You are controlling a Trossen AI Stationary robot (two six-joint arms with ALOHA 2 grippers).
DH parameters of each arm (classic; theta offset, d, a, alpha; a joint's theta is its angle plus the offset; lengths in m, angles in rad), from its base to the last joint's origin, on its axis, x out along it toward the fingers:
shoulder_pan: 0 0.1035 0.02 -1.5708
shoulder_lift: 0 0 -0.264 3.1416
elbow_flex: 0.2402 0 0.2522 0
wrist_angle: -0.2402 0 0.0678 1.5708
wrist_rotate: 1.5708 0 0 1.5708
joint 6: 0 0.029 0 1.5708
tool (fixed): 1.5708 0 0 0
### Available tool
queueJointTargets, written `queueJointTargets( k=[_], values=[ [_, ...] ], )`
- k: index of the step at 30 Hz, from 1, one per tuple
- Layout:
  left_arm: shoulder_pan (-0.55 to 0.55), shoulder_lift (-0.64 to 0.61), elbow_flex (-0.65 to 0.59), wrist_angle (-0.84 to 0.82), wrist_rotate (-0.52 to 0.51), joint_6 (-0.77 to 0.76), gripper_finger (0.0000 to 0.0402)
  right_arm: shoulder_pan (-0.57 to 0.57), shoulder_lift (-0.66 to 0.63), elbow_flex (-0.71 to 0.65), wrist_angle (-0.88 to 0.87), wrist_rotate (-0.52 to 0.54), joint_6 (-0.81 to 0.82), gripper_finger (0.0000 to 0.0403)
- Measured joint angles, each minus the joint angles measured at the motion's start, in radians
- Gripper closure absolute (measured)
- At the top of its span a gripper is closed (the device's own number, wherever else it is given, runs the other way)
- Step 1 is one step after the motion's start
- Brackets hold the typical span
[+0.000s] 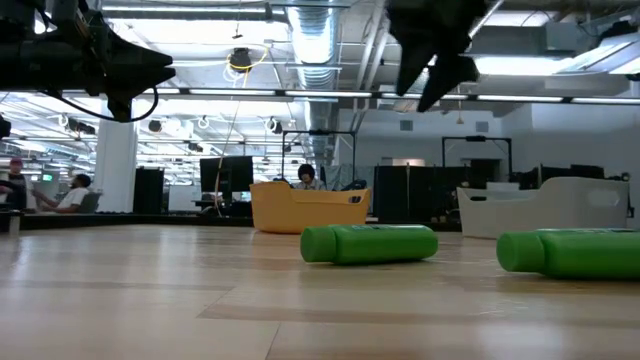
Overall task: Pick & Place Travel size toiletries
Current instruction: Put the green shampoo bottle into the gray bin
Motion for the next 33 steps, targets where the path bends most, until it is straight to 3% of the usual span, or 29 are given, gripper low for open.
queueJointTargets(
  k=[7, 13, 22, 33],
  values=[
    [0.0, 0.0, 0.0, -0.001, 0.001, 0.0, 0.0309, 0.273, 0.113, -0.007, 0.083, -0.018, 0.135, 0.0133],
    [0.0, 0.0, 0.0, 0.006, 0.004, 0.0, 0.0309, 0.427, 0.265, 0.006, 0.187, -0.086, 0.235, 0.0133],
    [0.0, 0.0, 0.0, 0.017, 0.001, 0.0, 0.0309, 0.514, 0.416, 0.005, 0.155, -0.209, 0.175, 0.0133],
    [0.0, 0.0, 0.0, 0.016, 0.001, 0.0, 0.0309, 0.57, 0.468, -0.047, 0.141, -0.295, 0.11, 0.0133]
  ],
)
